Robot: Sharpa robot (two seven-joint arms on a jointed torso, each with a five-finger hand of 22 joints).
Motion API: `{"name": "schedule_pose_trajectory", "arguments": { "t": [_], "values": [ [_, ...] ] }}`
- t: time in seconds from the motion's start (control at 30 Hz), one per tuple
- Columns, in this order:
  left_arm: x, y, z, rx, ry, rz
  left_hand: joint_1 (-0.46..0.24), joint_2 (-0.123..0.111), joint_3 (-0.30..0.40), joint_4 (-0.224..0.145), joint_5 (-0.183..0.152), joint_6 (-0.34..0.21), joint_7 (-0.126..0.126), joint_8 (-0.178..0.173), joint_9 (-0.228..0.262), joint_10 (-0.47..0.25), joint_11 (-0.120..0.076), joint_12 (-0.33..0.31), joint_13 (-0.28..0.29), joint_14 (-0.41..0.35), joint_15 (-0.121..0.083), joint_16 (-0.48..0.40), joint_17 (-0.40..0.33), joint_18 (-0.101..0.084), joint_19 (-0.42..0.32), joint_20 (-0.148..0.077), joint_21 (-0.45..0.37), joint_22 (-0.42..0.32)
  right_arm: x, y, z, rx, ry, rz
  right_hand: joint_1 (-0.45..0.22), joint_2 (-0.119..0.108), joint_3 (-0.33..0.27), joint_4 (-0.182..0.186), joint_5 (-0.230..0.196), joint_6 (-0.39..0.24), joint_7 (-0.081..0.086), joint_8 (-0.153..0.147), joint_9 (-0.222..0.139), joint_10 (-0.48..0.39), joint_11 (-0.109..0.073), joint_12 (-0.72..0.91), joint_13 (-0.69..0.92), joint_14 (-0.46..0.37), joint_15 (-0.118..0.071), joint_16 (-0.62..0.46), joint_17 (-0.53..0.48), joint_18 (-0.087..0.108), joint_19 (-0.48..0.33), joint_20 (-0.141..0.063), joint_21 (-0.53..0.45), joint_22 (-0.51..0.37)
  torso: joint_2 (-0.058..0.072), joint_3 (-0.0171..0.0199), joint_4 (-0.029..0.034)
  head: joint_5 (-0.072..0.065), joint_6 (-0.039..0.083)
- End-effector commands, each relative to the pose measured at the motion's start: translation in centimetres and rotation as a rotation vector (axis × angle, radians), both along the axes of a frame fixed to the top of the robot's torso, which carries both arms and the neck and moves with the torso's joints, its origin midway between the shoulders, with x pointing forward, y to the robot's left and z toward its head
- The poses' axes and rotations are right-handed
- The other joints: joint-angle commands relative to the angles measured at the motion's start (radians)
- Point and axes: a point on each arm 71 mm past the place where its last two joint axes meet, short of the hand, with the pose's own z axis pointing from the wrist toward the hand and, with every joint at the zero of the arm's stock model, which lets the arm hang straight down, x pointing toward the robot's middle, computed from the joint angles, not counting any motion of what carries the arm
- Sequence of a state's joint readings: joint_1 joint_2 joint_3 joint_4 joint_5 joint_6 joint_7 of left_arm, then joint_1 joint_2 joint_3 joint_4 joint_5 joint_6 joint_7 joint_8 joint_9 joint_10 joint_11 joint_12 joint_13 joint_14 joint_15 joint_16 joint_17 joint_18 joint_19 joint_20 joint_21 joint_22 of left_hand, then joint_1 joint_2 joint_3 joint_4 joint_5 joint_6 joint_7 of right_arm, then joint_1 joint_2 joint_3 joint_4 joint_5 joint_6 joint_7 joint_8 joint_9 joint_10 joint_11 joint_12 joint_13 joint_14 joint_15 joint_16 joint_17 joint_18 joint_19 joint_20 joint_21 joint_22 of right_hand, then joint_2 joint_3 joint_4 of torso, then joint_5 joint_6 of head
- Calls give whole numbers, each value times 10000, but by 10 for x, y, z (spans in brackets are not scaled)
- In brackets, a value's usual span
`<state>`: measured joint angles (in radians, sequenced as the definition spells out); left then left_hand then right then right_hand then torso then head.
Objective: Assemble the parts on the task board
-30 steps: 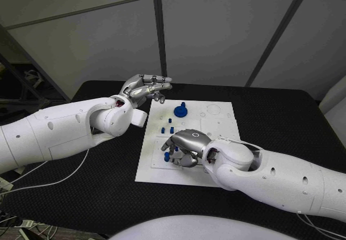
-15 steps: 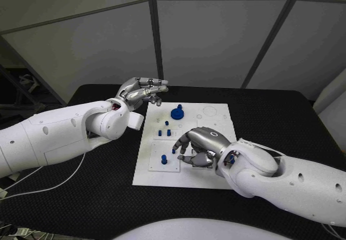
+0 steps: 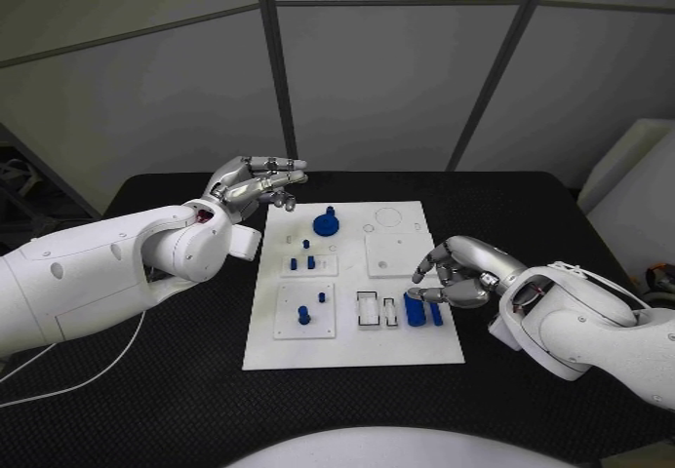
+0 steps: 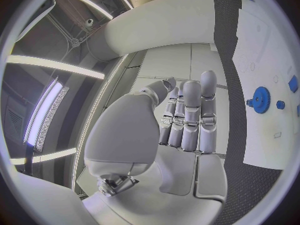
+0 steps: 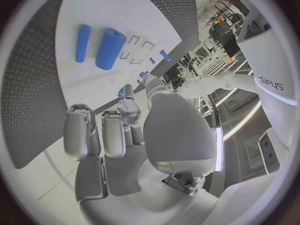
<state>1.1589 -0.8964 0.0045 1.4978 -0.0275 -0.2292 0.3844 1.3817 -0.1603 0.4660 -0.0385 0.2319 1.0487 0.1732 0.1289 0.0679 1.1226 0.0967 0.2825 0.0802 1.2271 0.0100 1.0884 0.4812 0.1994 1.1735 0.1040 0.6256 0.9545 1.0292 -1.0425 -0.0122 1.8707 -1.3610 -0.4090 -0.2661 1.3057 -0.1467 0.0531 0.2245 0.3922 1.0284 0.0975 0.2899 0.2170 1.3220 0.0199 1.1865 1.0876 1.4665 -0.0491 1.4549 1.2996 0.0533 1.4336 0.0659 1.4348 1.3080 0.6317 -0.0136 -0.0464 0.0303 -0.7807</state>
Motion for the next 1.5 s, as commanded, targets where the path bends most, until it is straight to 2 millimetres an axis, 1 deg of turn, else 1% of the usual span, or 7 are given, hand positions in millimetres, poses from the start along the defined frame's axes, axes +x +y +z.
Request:
{"name": "schedule_pose_trajectory", "arguments": {
  "t": [0.03, 0.07, 0.13, 0.27, 0.47, 1.03, 1.5],
  "values": [
    [0, -1, 1, -68, -58, -92, -40, 79, -55, 3, -55, -65, -18, 33, -9, -89, -5, 50, 6, -72, 20, -15, -9, -167, 5, 42, -41, -11, 0, -13, 0, -344, 14, -844, 35, 37, -229, 114, 25, -98, 10, 148, 141, 196, -6, 456, 578, 628, 12, 134, 290, -84, 88, -7, 99, 1084, -19, 7, -51, -82, -22],
    [-1, 0, 1, -66, -55, -90, -40, 79, -55, 3, -55, -65, -18, 33, -9, -89, -5, 50, 6, -72, 20, -15, -9, -167, 5, 42, -41, -11, 0, -17, 0, -479, -29, -945, 30, 51, -334, 195, 69, -128, 6, 222, 211, 266, -10, 611, 777, 646, 9, 189, 404, -96, 122, -5, 135, 1128, -16, 13, -57, -80, -29],
    [-1, 0, 1, -59, -45, -88, -49, 74, -64, 6, -57, -67, -18, 34, -9, -93, -4, 54, 6, -75, 21, -17, -12, -168, 3, 43, -44, -13, -1, -21, -1, -721, -72, -1100, 8, 41, -570, 353, 354, -197, -5, 358, 346, 342, -12, 807, 1048, 679, 6, 293, 621, -114, 173, -6, 190, 1197, -16, -6, -48, -84, -48],
    [-1, 0, 0, -62, -39, -102, -54, 72, -70, 8, -58, -67, -18, 35, -9, -94, -3, 57, 6, -77, 23, -18, -14, -168, 2, 44, -46, -14, -3, -21, -6, -1113, 67, -1253, -82, 59, -929, 595, 535, -308, -14, 517, 515, 415, -9, 981, 1312, 723, 11, 426, 907, -148, 271, -2, 293, 1325, -23, -18, -24, -111, -50],
    [-1, 0, 0, -72, -29, -136, -54, 72, -70, 8, -58, -67, -18, 35, -9, -94, -3, 57, 6, -77, 23, -18, -14, -168, 2, 44, -46, -14, -6, -13, -19, -1473, 518, -1310, -463, 187, -1409, 675, 844, -442, -23, 695, 711, 527, -15, 1182, 1629, 808, 22, 649, 1407, -136, 242, 3, 266, 1297, -2, -23, -2, -107, -58],
    [-2, 0, 0, -76, -28, -148, -70, 73, -82, 17, -58, -66, -19, 38, -8, -98, -3, 65, 6, -82, 25, -22, -20, -169, -1, 47, -52, -17, -10, 5, -41, -1929, 1221, -1385, -550, 231, -1582, 679, 907, -504, -24, 768, 795, 555, -11, 1240, 1734, 827, 25, 707, 1540, -133, 231, 6, 254, 1286, -13, -19, -34, -63, -125],
    [-2, -1, 0, -87, 7, -209, -102, 78, -102, 38, -58, -72, -16, 41, -8, -111, 1, 75, 4, -89, 29, -26, -33, -169, -5, 52, -63, -24, -3, 16, -49, -2243, 1482, -1677, -787, 388, -1778, 689, 811, -574, -26, 872, 911, 528, -7, 1229, 1775, 820, 32, 712, 1545, -129, 218, 14, 240, 1275, -9, -23, -14, -62, -163]
  ]
}}
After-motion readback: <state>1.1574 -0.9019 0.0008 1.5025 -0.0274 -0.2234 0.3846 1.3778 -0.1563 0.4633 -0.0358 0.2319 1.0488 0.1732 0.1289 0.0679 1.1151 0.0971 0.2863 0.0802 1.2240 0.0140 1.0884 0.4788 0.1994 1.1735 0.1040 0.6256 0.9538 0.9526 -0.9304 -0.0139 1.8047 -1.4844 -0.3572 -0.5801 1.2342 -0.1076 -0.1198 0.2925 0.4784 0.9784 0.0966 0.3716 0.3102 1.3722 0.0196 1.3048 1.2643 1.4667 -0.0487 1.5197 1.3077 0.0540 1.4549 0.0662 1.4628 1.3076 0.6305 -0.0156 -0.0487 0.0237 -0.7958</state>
